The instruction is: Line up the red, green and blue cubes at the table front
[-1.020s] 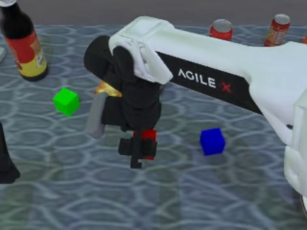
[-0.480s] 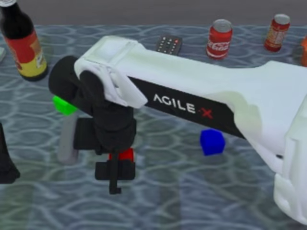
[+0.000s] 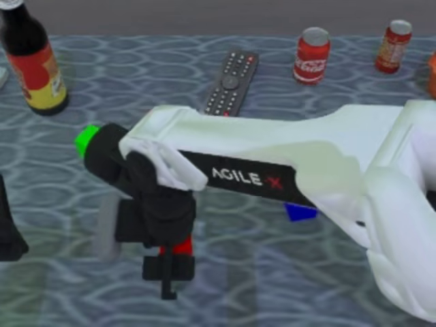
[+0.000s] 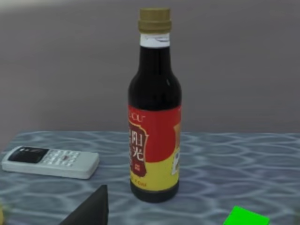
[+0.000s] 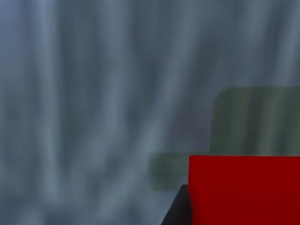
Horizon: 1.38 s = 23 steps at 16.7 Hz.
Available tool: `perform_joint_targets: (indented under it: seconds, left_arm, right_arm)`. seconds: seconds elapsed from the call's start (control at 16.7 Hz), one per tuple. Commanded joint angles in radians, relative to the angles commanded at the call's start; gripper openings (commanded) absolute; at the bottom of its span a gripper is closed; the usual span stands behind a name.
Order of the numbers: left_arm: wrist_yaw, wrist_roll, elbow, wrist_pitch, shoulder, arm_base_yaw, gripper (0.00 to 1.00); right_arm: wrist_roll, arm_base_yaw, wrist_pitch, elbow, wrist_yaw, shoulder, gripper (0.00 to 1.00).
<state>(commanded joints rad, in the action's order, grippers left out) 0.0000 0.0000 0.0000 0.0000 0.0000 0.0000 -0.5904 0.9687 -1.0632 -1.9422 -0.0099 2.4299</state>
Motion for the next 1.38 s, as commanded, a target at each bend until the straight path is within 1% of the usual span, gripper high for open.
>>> perform_joint_targets:
  seconds: [0.24,1.02,1.08,1.38]
  left_arm:
    - [0.0,0.0,0.0,0.0,0.0,0.0,1.0]
    - [0.0,0.0,0.0,0.0,0.0,0.0,1.0]
    - [0.0,0.0,0.0,0.0,0.0,0.0,1.0]
    - [0.0,0.0,0.0,0.0,0.0,0.0,1.0]
  right_arm:
    - [0.0,0.001,0.007,0.007,0.0,0.003,0.0]
    - [0.0,0.001,0.007,0.007,0.0,0.003,0.98]
    - [0.0,0.001,0.007,0.007,0.0,0.003,1.0]
    - [0.0,0.001,0.007,0.007,0.0,0.003,1.0]
